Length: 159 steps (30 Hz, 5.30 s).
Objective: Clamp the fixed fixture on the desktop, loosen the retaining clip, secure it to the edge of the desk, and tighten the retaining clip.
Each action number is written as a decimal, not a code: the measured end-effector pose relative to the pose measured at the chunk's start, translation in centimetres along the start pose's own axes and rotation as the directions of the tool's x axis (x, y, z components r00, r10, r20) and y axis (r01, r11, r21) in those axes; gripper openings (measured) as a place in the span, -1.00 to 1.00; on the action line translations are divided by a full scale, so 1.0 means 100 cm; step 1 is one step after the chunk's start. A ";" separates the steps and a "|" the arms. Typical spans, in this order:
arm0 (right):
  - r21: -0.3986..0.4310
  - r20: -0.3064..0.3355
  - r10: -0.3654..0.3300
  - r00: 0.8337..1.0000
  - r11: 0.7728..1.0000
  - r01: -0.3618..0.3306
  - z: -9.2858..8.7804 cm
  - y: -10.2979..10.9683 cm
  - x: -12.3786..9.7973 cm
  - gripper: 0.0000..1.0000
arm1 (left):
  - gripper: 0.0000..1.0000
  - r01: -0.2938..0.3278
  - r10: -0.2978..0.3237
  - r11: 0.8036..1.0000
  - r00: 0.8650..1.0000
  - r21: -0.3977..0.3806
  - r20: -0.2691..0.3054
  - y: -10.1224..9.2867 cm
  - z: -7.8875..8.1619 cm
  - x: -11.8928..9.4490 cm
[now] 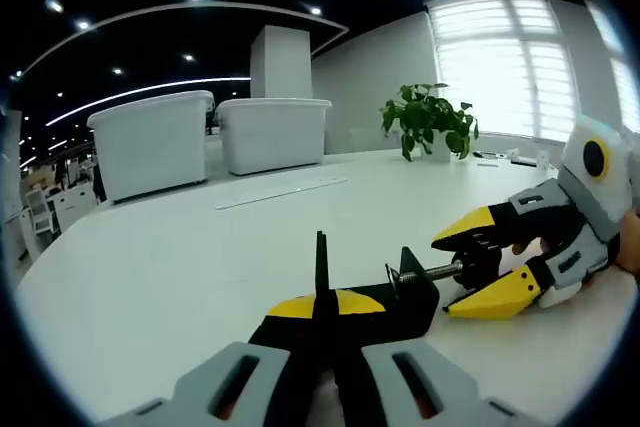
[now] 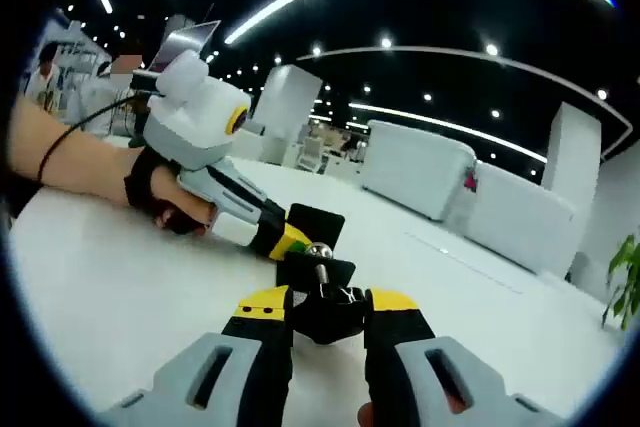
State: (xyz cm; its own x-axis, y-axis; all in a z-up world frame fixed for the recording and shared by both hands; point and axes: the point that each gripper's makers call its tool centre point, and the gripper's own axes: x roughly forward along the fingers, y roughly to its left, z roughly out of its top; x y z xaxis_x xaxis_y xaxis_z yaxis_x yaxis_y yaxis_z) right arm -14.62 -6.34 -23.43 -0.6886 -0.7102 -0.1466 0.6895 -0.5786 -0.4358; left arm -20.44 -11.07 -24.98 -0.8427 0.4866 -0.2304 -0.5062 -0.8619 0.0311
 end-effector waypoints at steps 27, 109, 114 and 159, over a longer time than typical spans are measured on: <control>0.858 0.108 0.128 0.986 0.488 -0.158 -0.008 -0.030 -0.004 -0.39 | -0.90 0.011 -0.011 1.000 1.000 0.004 0.000 -0.003 0.000 0.000; 0.357 -0.102 0.012 0.995 0.934 0.025 0.019 -0.015 -0.030 -0.46 | -0.90 0.015 -0.015 1.000 1.000 0.003 -0.001 -0.001 0.001 0.003; 0.174 -0.251 0.074 0.965 0.984 -0.030 0.042 -0.007 -0.018 -0.47 | -0.89 0.015 -0.015 1.000 1.000 0.011 0.001 0.001 0.002 0.004; -0.659 -0.555 -0.391 0.735 0.746 -0.101 -0.015 -0.020 0.040 -0.90 | -0.68 0.069 0.251 0.833 0.837 -0.549 0.486 0.089 0.069 -0.076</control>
State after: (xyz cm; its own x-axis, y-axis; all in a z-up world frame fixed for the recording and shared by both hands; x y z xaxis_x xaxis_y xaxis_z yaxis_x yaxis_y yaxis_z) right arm -19.08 -7.49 -24.49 -0.8998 -0.0733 -0.4301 0.4356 -0.0957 -0.8950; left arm -19.81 -21.45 -16.23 -0.9216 0.2610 0.2872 -0.3792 -0.7624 -0.5243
